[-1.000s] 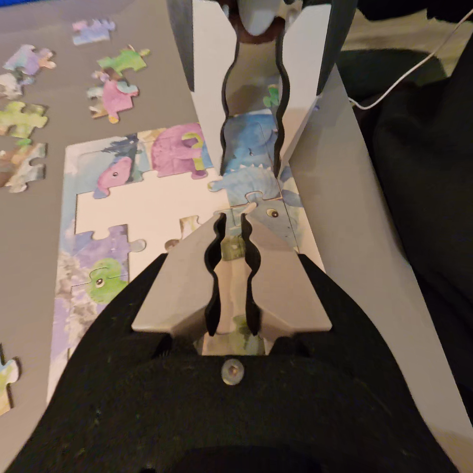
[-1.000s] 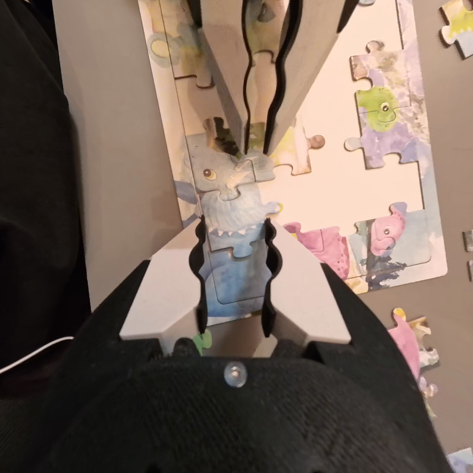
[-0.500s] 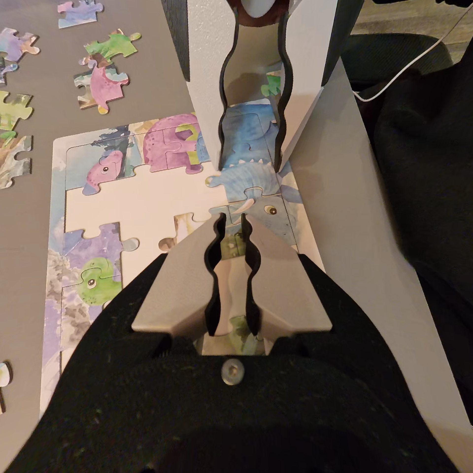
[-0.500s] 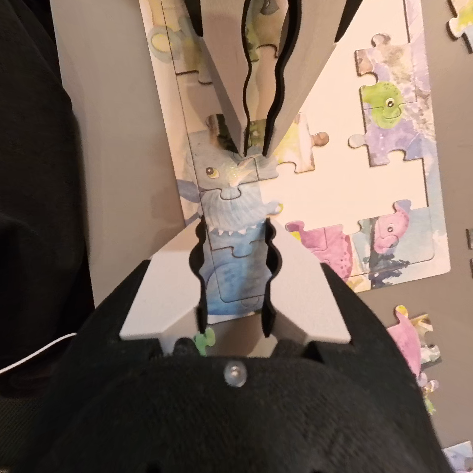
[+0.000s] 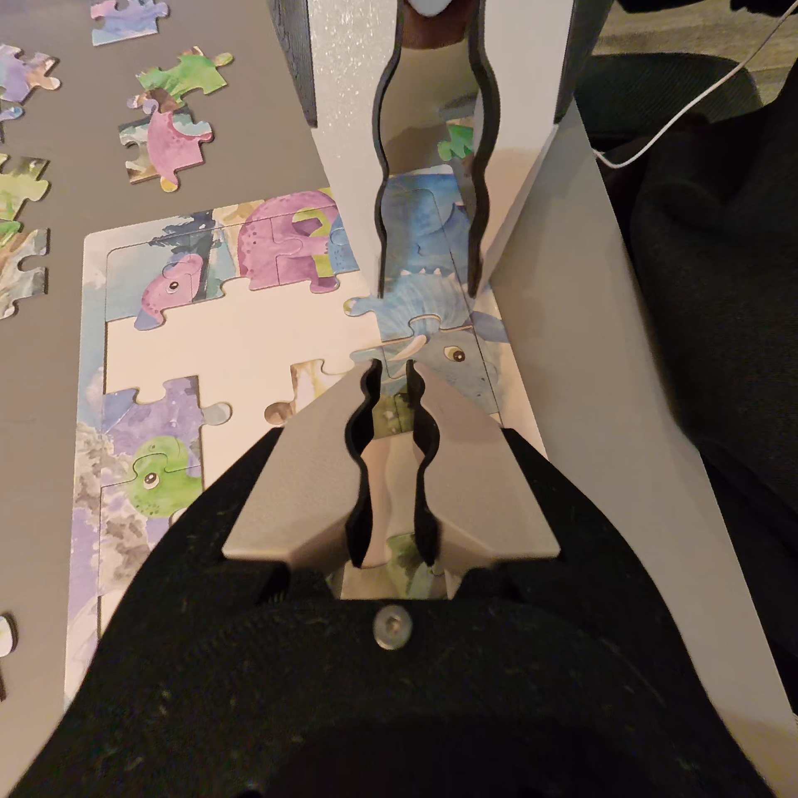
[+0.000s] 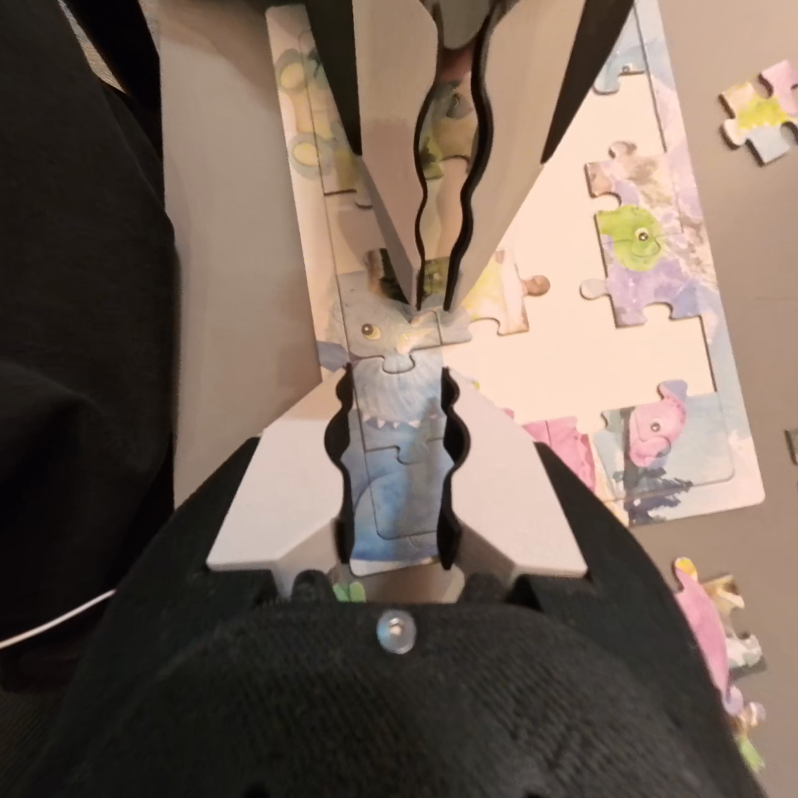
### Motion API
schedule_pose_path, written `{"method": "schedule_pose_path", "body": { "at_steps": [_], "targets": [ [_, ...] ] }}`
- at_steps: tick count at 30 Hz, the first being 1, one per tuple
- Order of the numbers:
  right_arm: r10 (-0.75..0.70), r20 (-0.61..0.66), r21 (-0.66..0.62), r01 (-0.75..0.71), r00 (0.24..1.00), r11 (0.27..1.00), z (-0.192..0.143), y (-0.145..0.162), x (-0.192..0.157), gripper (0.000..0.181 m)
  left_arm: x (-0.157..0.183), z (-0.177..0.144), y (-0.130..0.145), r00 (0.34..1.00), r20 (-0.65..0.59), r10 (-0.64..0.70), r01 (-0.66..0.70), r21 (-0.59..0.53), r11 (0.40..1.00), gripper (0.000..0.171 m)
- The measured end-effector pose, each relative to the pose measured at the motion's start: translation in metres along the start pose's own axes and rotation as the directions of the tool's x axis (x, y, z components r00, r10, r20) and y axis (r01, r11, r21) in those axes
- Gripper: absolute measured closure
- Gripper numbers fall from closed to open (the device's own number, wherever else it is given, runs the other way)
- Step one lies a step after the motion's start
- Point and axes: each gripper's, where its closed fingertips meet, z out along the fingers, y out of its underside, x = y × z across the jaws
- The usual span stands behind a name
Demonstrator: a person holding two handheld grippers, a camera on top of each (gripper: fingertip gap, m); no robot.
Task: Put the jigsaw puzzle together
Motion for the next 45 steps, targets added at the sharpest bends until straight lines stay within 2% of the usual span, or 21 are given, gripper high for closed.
{"method": "schedule_pose_path", "body": {
  "at_steps": [5,17,27,29,34,37,40,45],
  "targets": [
    [0.005,0.035,-0.047,-0.003,0.999,0.999,0.009,0.010,0.000,0.141,0.002,0.001,0.001,1.000,-0.009,0.006,-0.006,-0.009,1.000,0.163],
    [-0.008,0.000,-0.032,0.008,1.000,0.999,0.004,0.013,0.002,0.146,0.003,0.002,0.002,1.000,-0.013,0.011,-0.011,-0.015,1.000,0.163],
    [0.063,-0.006,0.020,-0.063,0.998,0.998,-0.012,0.023,0.003,0.162,0.003,0.002,0.001,1.000,-0.010,0.011,-0.011,-0.011,1.000,0.163],
    [0.080,0.002,-0.017,-0.080,0.997,0.997,-0.007,0.032,0.002,0.160,0.003,0.002,0.001,1.000,-0.010,0.011,-0.012,-0.012,1.000,0.163],
    [0.072,-0.031,0.001,-0.072,0.997,0.997,-0.015,0.030,0.006,0.160,0.003,0.002,0.002,1.000,-0.009,0.010,-0.010,-0.013,1.000,0.163],
    [0.096,0.001,0.003,-0.096,0.995,0.995,-0.013,0.032,0.002,0.158,0.003,0.002,0.001,1.000,-0.010,0.011,-0.011,-0.011,1.000,0.162],
    [0.078,-0.013,-0.010,-0.078,0.997,0.997,-0.012,0.034,0.001,0.159,0.003,0.003,0.000,1.000,-0.008,0.010,-0.010,-0.010,1.000,0.160],
    [0.090,-0.035,0.044,-0.089,0.995,0.995,-0.021,0.027,0.004,0.161,0.005,0.006,-0.002,1.000,-0.010,0.001,-0.001,-0.006,1.000,0.150]
  ]
}}
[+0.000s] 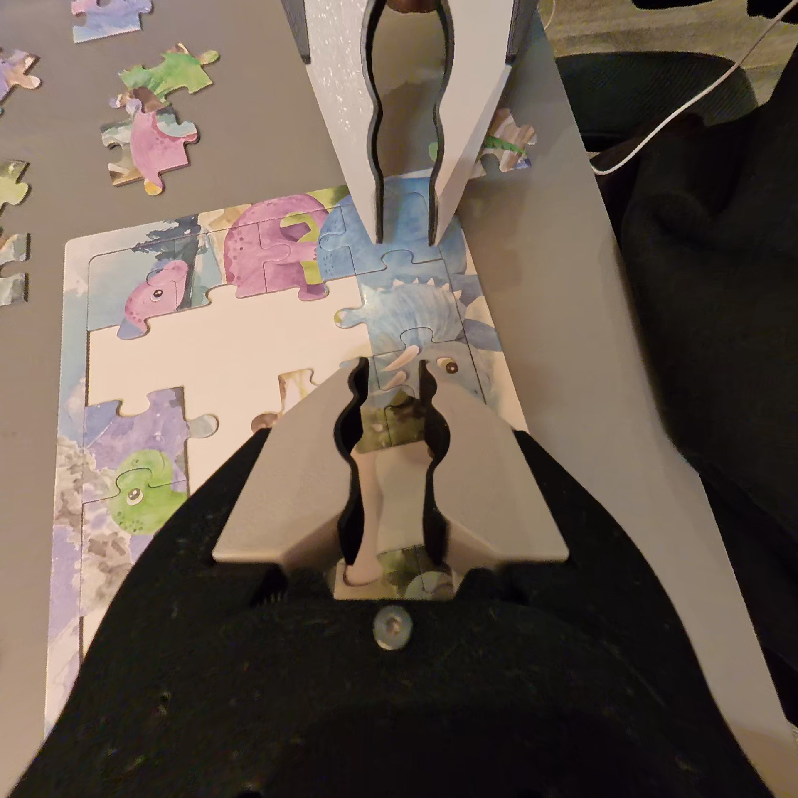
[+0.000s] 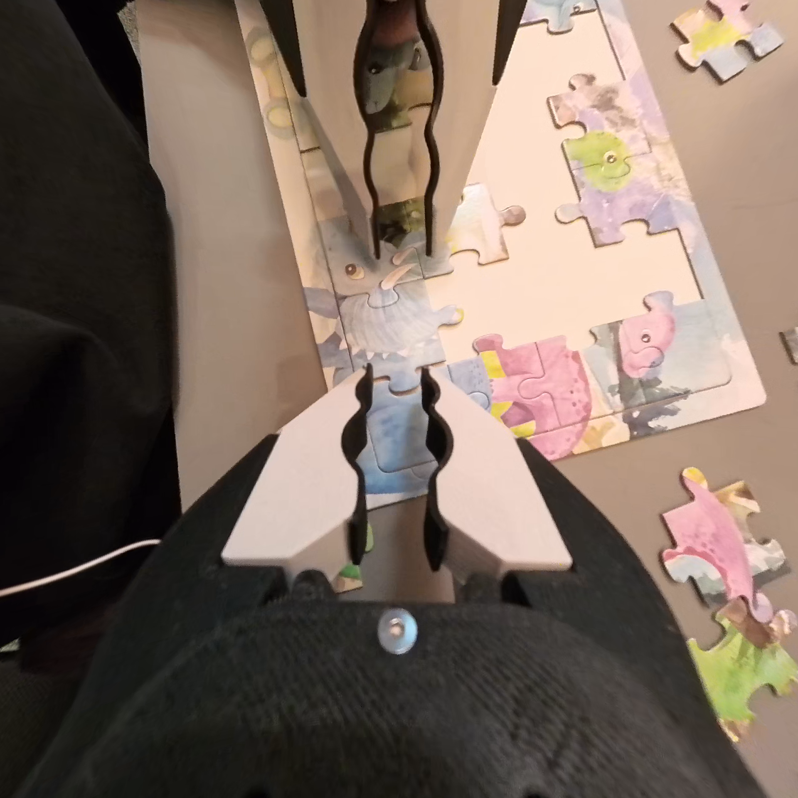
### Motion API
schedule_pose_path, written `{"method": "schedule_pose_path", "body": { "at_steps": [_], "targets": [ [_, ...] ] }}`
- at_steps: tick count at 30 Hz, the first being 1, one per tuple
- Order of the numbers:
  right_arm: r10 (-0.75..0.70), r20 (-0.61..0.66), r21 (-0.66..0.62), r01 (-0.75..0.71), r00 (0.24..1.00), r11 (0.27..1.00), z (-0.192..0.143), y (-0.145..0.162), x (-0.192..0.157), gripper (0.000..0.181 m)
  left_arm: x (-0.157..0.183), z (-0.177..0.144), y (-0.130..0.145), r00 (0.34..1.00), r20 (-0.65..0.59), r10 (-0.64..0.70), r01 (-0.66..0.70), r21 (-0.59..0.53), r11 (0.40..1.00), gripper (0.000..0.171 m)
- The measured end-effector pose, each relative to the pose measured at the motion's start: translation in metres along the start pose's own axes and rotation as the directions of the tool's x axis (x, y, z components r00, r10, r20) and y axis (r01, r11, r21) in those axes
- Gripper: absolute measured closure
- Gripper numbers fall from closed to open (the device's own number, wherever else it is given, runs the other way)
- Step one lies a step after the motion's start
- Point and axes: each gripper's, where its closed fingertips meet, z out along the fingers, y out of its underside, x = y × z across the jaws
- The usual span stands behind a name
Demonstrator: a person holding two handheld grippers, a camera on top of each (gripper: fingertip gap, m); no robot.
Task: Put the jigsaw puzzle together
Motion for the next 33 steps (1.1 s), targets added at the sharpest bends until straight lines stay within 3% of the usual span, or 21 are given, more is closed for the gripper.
{"method": "schedule_pose_path", "body": {
  "at_steps": [8,16,24,33],
  "targets": [
    [-0.015,-0.022,0.003,0.015,1.000,1.000,0.003,0.003,-0.004,0.159,-0.004,-0.013,-0.002,0.999,-0.015,-0.035,0.035,0.047,0.998,0.146],
    [0.026,-0.060,0.040,-0.024,0.998,0.999,-0.004,0.010,0.000,0.158,0.006,-0.041,0.025,0.992,-0.076,-0.096,0.093,-0.053,0.994,0.140],
    [0.032,-0.042,0.054,-0.030,0.999,0.998,0.001,0.009,-0.003,0.156,0.016,-0.025,0.029,0.997,-0.058,-0.052,0.043,-0.138,0.989,0.140],
    [0.030,-0.047,0.055,-0.027,0.998,0.998,0.003,0.007,-0.001,0.158,0.021,-0.019,0.025,0.998,-0.056,-0.031,0.022,-0.148,0.989,0.142]
  ]
}}
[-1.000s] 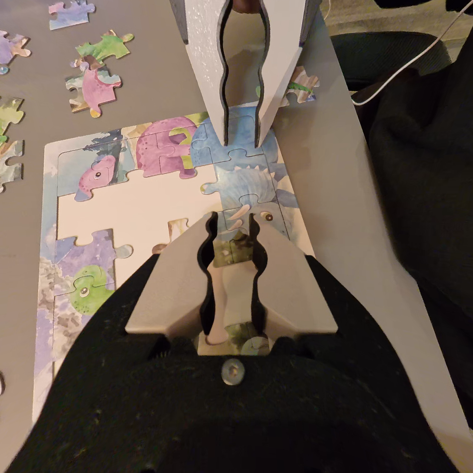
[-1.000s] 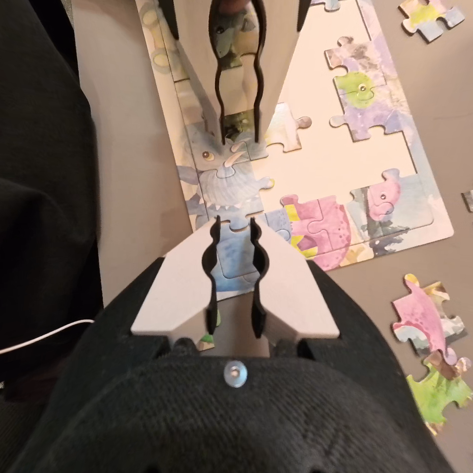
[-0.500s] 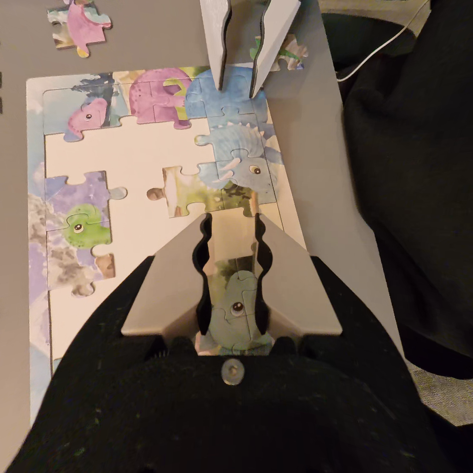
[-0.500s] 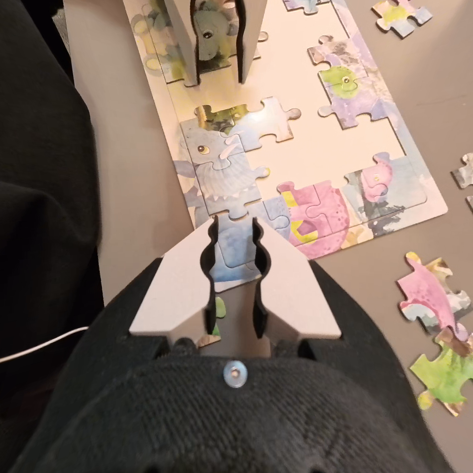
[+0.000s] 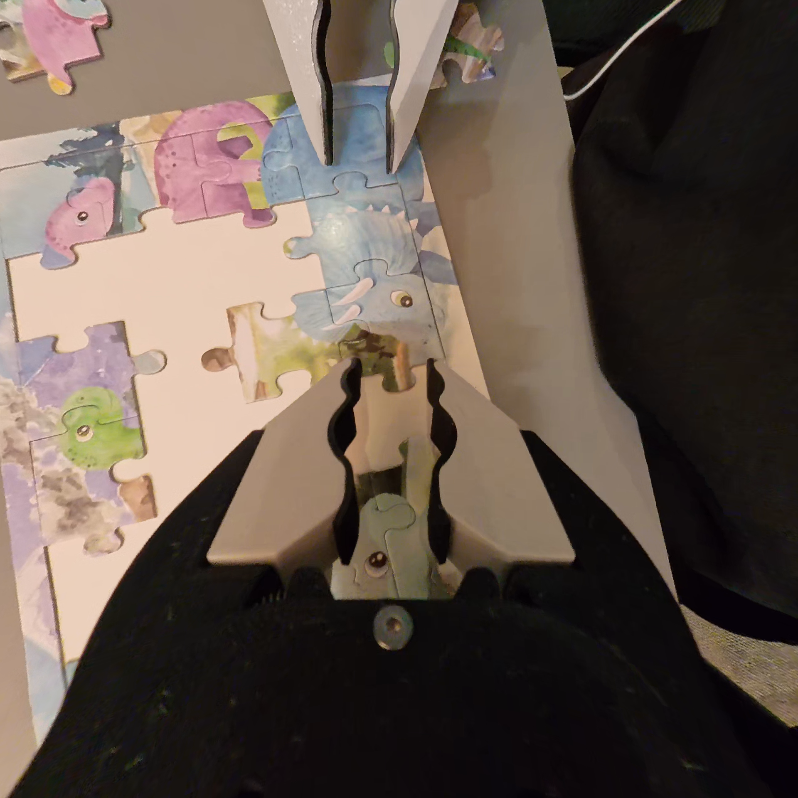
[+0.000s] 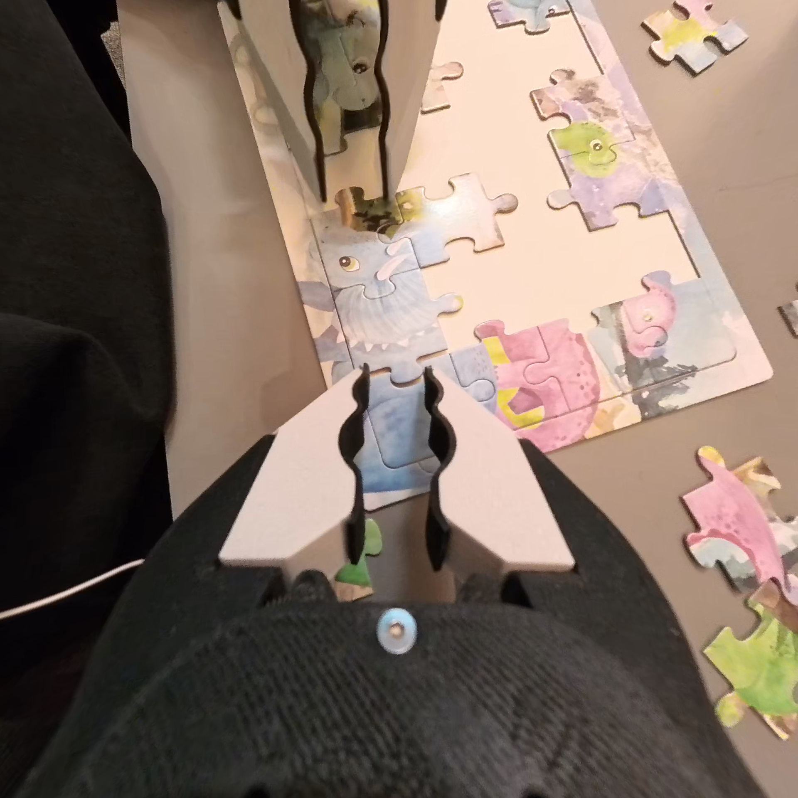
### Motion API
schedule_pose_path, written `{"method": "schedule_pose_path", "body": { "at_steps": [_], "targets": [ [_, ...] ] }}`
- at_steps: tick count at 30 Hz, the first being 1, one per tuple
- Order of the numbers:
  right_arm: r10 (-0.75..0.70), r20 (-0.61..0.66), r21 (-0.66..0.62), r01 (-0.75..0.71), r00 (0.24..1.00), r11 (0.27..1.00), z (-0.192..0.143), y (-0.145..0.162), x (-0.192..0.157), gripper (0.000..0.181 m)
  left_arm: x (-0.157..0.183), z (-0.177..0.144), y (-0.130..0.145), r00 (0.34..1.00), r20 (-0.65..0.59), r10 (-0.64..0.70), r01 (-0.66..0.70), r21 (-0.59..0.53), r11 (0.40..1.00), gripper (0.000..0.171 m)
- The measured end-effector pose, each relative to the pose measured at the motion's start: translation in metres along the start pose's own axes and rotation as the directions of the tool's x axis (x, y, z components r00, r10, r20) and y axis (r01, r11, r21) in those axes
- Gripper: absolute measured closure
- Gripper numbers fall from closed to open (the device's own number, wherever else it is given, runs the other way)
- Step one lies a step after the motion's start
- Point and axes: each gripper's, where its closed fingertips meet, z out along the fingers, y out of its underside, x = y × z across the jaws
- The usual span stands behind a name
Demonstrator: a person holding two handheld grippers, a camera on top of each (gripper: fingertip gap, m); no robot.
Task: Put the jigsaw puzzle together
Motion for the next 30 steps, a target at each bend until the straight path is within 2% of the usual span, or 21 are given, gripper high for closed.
{"method": "schedule_pose_path", "body": {
  "at_steps": [5,9,13,24,30],
  "targets": [
    [0.001,-0.010,0.003,-0.001,1.000,1.000,-0.001,0.001,0.000,0.158,-0.007,-0.011,0.005,0.999,0.045,-0.011,0.013,-0.027,1.000,0.145],
    [0.005,-0.016,0.003,-0.005,1.000,1.000,-0.002,0.001,0.001,0.158,-0.008,-0.005,0.013,0.995,0.089,0.051,-0.041,-0.109,0.993,0.149],
    [0.004,-0.024,-0.007,-0.004,1.000,1.000,-0.002,0.003,0.001,0.158,-0.005,-0.002,0.007,0.990,0.107,0.090,-0.077,-0.118,0.990,0.154],
    [0.051,-0.062,-0.026,-0.053,0.997,0.998,-0.006,0.015,0.009,0.160,-0.005,0.000,0.005,0.999,0.045,0.009,-0.007,-0.032,0.999,0.150],
    [0.091,-0.016,0.016,-0.091,0.996,0.996,-0.004,0.015,0.006,0.156,-0.002,0.005,0.000,1.000,0.011,-0.013,0.013,0.008,1.000,0.149]
  ]
}}
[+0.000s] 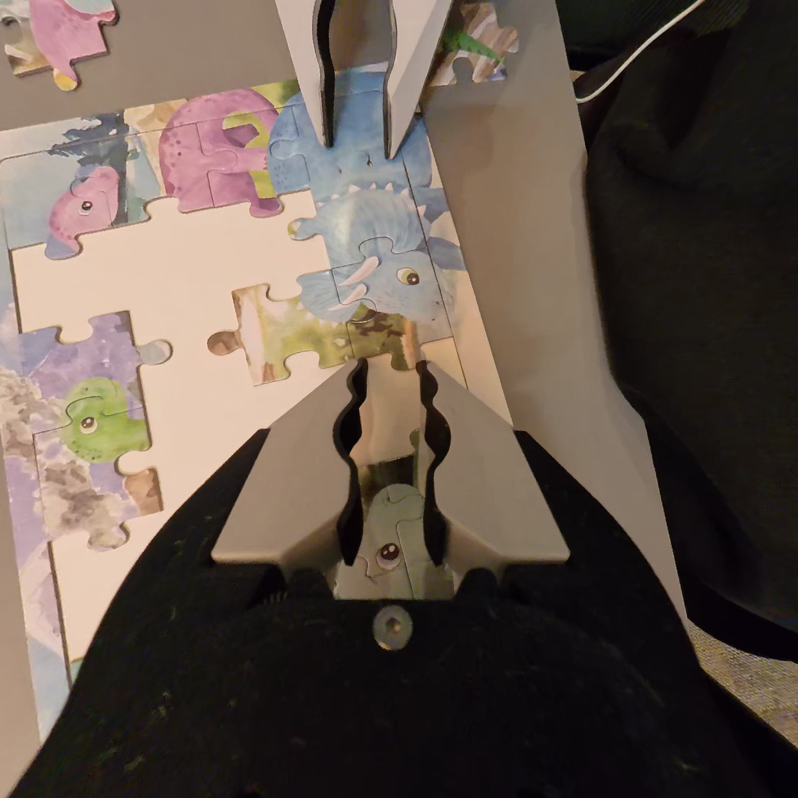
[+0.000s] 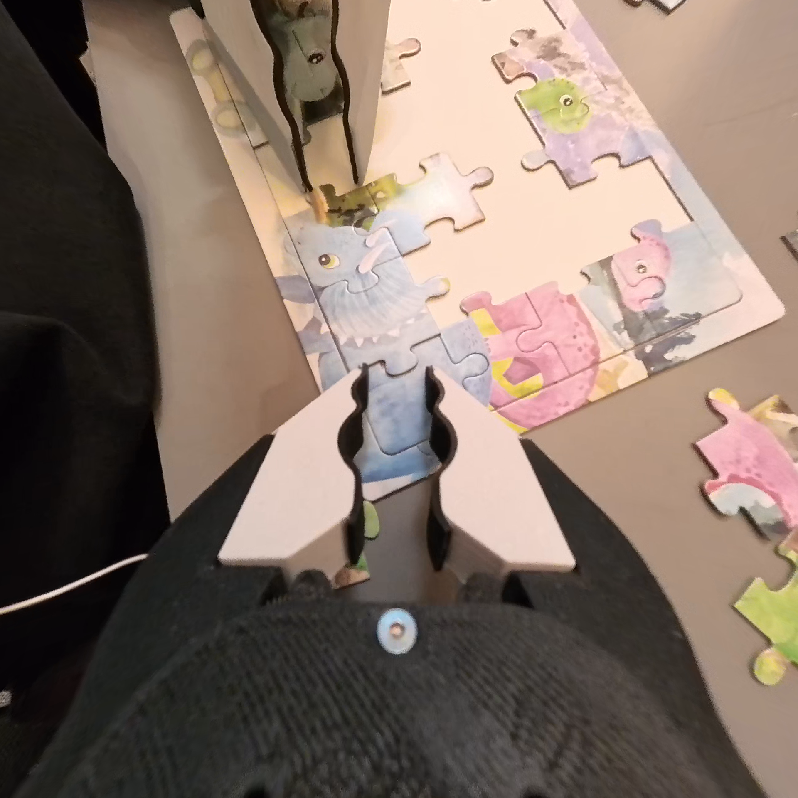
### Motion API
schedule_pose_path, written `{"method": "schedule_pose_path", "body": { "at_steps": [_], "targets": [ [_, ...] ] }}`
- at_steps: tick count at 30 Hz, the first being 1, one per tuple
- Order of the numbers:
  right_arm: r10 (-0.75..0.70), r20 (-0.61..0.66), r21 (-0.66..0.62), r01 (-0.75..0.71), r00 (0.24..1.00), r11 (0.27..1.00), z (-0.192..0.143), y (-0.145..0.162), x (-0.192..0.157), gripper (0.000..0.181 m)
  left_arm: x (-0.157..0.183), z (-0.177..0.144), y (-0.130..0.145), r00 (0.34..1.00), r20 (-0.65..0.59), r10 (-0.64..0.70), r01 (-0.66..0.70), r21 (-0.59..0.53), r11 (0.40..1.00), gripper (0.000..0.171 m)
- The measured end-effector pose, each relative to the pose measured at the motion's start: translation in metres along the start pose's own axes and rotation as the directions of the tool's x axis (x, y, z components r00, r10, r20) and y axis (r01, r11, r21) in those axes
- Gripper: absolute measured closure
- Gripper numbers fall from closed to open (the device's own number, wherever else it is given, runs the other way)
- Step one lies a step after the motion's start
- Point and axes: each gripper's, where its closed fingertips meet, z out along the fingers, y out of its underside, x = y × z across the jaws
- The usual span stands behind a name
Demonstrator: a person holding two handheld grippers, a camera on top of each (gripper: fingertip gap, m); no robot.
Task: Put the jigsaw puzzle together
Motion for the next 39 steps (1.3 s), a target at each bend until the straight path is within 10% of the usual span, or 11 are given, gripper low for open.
{"method": "schedule_pose_path", "body": {
  "at_steps": [39],
  "targets": [
    [-0.081,0.055,-0.031,0.082,0.995,0.996,0.005,-0.009,-0.015,0.154,-0.003,-0.011,-0.016,0.999,0.030,0.012,-0.014,0.084,0.996,0.149]
  ]
}}
